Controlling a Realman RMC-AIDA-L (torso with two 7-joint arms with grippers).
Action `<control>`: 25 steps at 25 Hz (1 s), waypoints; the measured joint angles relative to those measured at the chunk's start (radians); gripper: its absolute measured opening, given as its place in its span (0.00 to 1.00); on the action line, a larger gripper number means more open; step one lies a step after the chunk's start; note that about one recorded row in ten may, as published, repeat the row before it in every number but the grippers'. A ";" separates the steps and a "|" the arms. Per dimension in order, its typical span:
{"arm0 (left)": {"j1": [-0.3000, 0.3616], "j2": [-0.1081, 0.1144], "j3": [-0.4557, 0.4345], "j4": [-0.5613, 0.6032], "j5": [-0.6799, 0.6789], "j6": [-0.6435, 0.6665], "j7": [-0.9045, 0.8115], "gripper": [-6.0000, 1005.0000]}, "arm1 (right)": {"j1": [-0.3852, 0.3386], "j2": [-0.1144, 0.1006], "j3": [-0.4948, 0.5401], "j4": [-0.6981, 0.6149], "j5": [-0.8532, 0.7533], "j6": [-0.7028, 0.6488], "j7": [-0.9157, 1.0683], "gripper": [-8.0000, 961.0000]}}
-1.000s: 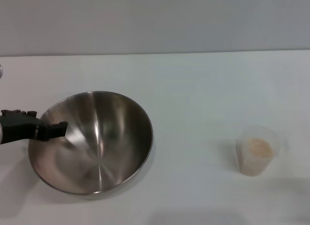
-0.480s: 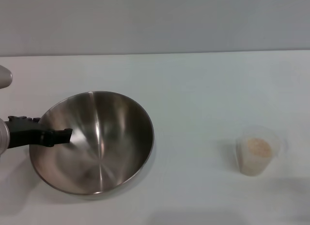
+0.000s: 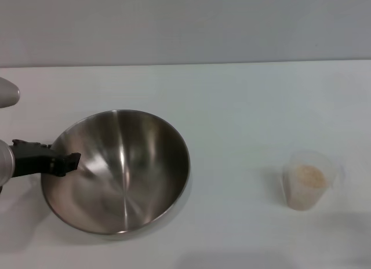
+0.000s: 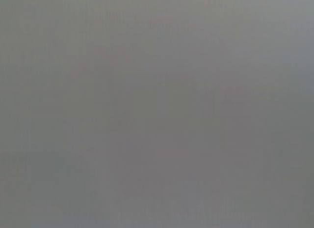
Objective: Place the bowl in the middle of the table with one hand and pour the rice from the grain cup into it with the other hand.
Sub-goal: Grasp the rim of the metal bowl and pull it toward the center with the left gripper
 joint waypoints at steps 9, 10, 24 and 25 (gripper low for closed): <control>-0.017 0.000 -0.011 0.013 -0.005 -0.009 0.022 0.29 | 0.000 0.000 -0.002 0.000 0.000 0.000 0.000 0.84; -0.019 0.000 -0.012 0.015 -0.005 -0.010 0.022 0.25 | 0.000 0.000 -0.002 0.000 0.000 0.001 0.000 0.84; -0.031 0.000 -0.041 0.020 -0.022 -0.029 0.019 0.09 | 0.001 0.000 -0.010 0.000 0.000 0.003 0.000 0.84; -0.031 0.000 -0.044 0.020 -0.028 -0.031 0.019 0.08 | 0.001 0.000 -0.010 0.000 0.000 0.003 0.000 0.84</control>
